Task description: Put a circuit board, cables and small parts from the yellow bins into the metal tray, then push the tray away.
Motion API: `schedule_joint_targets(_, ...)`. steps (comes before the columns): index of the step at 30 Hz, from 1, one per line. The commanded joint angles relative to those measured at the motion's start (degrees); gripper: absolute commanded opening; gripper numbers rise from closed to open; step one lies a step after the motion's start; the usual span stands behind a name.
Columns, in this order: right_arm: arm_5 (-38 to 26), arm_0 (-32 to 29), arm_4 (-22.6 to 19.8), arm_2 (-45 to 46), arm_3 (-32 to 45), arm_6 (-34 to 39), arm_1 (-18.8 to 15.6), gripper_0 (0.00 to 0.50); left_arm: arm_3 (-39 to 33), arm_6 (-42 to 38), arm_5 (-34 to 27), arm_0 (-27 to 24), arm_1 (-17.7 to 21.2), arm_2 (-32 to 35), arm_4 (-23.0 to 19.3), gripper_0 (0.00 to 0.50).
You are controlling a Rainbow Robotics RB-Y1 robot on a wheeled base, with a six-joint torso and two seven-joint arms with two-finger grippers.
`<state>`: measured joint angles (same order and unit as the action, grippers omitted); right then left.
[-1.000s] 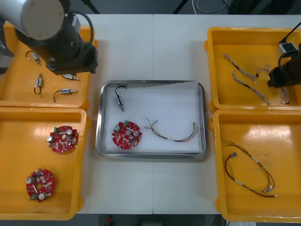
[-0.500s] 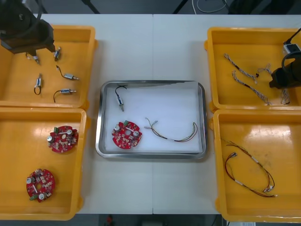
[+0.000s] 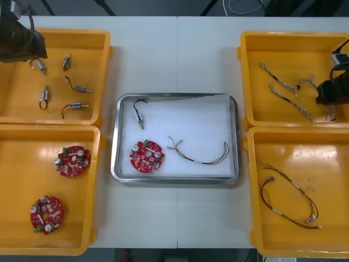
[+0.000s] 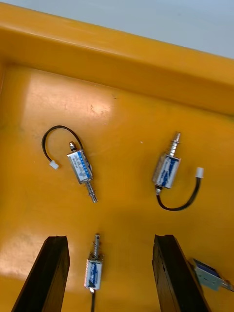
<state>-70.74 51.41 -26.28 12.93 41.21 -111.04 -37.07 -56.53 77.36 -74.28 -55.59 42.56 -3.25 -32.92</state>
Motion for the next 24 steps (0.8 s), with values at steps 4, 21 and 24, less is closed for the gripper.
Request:
schedule_joint_targets(4, -0.1, -0.5, -0.6, 1.0, 0.6, 1.1, -1.5, 0.000, 5.1, 1.2, 8.8, -2.9, -0.5, 1.7, 1.6, 0.500)
schedule_joint_targets(21, -18.9, -0.3, 7.3, 1.9, 20.8, 0.3, -2.0, 0.000, 16.5, 3.0, 24.0, -2.9, -5.0, 1.4, 2.7, 0.500)
schedule_joint_targets(24, -24.4, -0.3, 6.8, 1.9, 25.8, -0.1, -2.0, 0.000, 18.1, 3.0, 26.6, -2.9, -5.6, 0.6, 2.7, 0.500)
